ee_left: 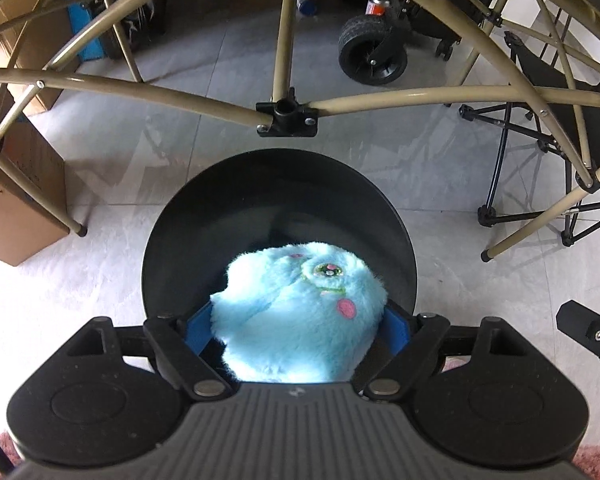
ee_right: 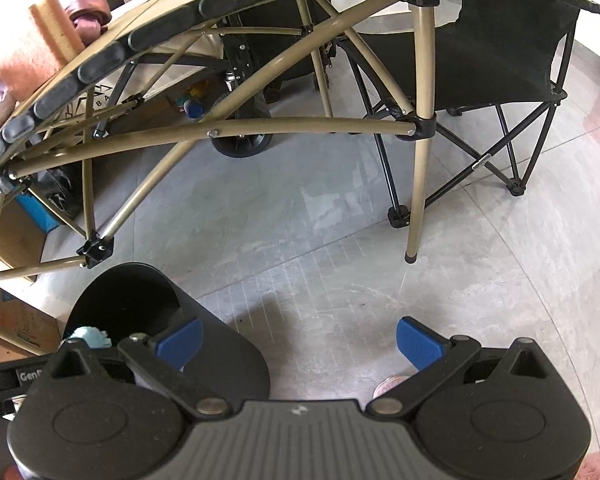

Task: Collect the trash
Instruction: 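Open the left gripper to drop the blue plush into the bin, then move both grippers back up to the table toward the lavender cloth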

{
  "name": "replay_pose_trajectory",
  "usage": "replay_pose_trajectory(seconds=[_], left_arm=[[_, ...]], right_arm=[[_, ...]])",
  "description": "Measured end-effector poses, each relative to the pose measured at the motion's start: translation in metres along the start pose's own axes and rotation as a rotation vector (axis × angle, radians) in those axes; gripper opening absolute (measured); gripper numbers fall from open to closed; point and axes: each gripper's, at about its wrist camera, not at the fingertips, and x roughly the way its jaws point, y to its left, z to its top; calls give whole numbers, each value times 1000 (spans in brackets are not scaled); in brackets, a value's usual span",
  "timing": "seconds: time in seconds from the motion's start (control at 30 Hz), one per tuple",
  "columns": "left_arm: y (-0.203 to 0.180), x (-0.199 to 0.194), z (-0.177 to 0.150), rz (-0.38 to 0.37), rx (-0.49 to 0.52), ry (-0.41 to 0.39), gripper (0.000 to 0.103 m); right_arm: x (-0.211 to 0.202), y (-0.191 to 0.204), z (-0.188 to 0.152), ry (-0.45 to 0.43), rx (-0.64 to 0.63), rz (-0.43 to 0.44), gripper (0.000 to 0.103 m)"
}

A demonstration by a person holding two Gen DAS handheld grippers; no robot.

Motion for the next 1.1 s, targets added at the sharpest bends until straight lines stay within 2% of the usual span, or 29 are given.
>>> replay_pose_trajectory(seconds=[0.23, 0.4, 1.1], left_arm=[[-4, -3, 0, -14, 14, 1, 86], [-5, -7, -1, 12, 27, -19, 103], [-2, -8, -2, 19, 31, -22, 103]], right_arm=[[3, 2, 0, 6, 1, 2, 103], [2, 3, 0, 5, 0, 10, 103], [-1, 8, 0, 2, -1, 18, 103]])
